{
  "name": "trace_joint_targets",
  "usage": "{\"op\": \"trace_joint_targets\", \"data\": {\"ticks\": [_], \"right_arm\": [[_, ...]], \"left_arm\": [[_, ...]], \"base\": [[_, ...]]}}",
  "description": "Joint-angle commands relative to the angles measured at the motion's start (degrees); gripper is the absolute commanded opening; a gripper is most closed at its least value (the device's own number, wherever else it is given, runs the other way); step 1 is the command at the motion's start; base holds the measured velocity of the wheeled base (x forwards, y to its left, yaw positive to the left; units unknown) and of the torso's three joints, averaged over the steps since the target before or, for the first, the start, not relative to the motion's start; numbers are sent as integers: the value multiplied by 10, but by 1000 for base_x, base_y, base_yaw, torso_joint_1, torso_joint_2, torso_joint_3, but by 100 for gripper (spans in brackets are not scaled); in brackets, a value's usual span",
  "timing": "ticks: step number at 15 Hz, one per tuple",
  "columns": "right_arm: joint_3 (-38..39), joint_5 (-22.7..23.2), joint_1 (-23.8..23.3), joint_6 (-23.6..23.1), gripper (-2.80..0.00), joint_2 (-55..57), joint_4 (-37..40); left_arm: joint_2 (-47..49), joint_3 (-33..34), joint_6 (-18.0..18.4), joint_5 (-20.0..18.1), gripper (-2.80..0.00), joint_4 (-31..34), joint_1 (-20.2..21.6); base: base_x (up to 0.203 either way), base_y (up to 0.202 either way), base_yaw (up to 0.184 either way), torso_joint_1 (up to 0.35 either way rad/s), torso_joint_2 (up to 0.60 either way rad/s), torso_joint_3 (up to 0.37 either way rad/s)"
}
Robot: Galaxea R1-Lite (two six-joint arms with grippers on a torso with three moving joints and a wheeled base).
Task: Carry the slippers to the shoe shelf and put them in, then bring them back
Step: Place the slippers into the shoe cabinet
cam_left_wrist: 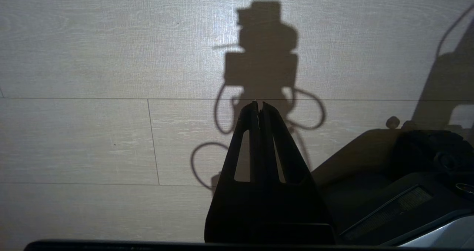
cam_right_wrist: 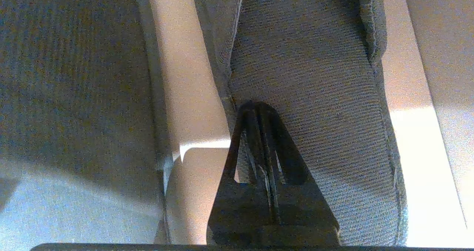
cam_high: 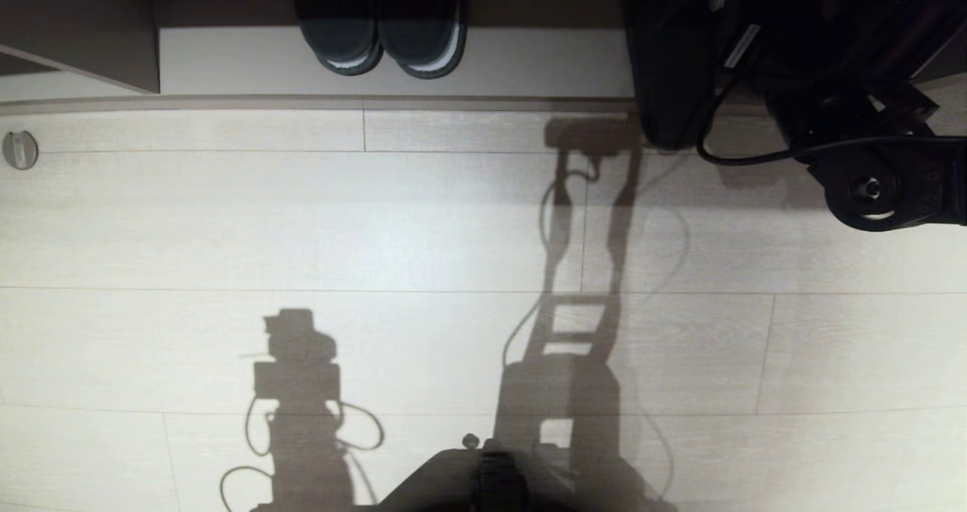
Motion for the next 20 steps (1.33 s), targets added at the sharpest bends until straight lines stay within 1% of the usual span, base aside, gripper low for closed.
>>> {"op": "trace_joint_targets", "data": {"ticks": [1, 2, 7, 12, 15, 17, 20], "right_arm": [[40, 2, 10, 0, -280, -24, -7], [57, 7, 18, 1, -280, -36, -10], [68, 16, 39, 2, -280, -43, -15], [69, 20, 43, 1, -280, -47, -14], [85, 20, 43, 0, -280, -69, -14], [106, 30, 43, 0, -280, -88, -10], [167, 45, 43, 0, -280, -131, -14]], "left_arm": [[0, 0, 0, 0, -280, 0, 0], [0, 0, 0, 0, -280, 0, 0], [0, 1, 0, 0, -280, 0, 0], [0, 0, 0, 0, -280, 0, 1], [0, 0, 0, 0, -280, 0, 1], [0, 1, 0, 0, -280, 0, 0], [0, 0, 1, 0, -280, 0, 1]], "base": [[0, 0, 0, 0, 0, 0], [0, 0, 0, 0, 0, 0], [0, 0, 0, 0, 0, 0], [0, 0, 0, 0, 0, 0], [0, 0, 0, 0, 0, 0], [0, 0, 0, 0, 0, 0], [0, 0, 0, 0, 0, 0]]}}
